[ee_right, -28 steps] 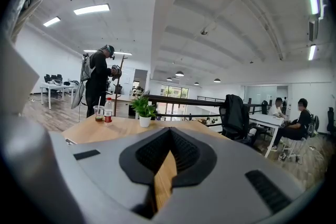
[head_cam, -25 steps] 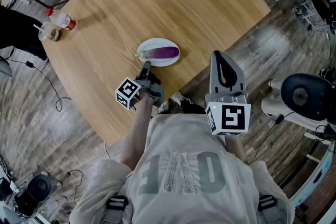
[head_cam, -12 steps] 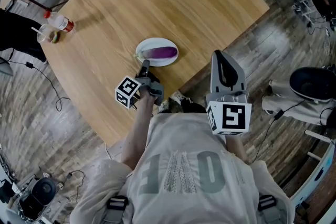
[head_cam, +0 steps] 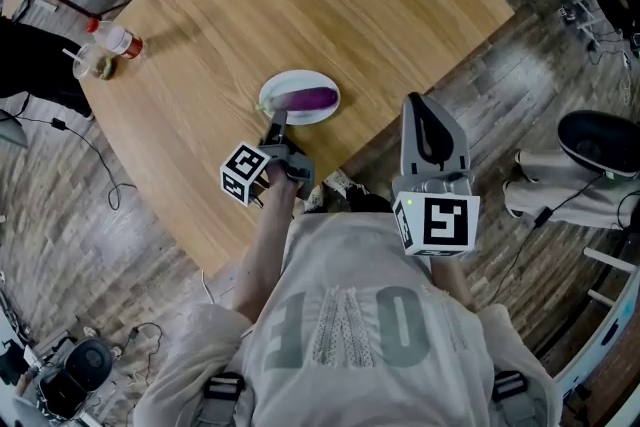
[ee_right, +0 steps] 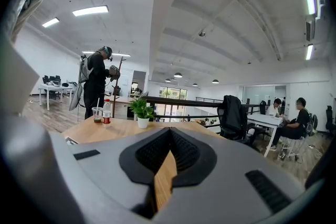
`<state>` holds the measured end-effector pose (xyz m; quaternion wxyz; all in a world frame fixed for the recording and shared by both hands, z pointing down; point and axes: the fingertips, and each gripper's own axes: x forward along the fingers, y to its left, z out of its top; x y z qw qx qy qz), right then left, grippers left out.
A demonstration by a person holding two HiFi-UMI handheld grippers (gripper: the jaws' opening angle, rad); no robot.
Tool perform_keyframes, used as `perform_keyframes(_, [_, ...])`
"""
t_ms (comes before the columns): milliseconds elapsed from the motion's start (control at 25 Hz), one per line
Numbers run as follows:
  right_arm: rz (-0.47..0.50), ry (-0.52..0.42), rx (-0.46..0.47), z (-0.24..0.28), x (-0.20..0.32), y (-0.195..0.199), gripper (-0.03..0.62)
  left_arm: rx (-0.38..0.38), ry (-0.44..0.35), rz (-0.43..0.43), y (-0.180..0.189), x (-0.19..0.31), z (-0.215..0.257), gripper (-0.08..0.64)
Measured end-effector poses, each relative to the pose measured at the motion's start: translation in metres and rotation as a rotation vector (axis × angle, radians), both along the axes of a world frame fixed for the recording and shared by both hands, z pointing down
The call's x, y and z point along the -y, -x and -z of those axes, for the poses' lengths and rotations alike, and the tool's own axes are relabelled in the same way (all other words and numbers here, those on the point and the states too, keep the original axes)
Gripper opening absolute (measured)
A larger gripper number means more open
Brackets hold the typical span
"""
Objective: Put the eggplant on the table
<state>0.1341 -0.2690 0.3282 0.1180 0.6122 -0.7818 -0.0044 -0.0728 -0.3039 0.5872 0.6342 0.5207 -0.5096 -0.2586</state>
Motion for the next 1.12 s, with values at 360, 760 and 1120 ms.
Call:
perform_keyframes(360, [0.002,0.004,0.011,0.002,-0.009,-0.001,0.018,0.148,-0.004,0.056,0.025,-0.01,0.02,0.199])
perform_keyframes(760, [0.038,-0.039,0.076,0.014,-0.006,0.014,0.018,0.865,-0.382,0.196,0.099,0.0,0.188,0.221])
perform_keyframes(1120, [0.073,-0.154,0.127,0.054,0.007,0.039,0.018,1.235,-0.836,0.201,0.057,-0.03,0.337,0.221])
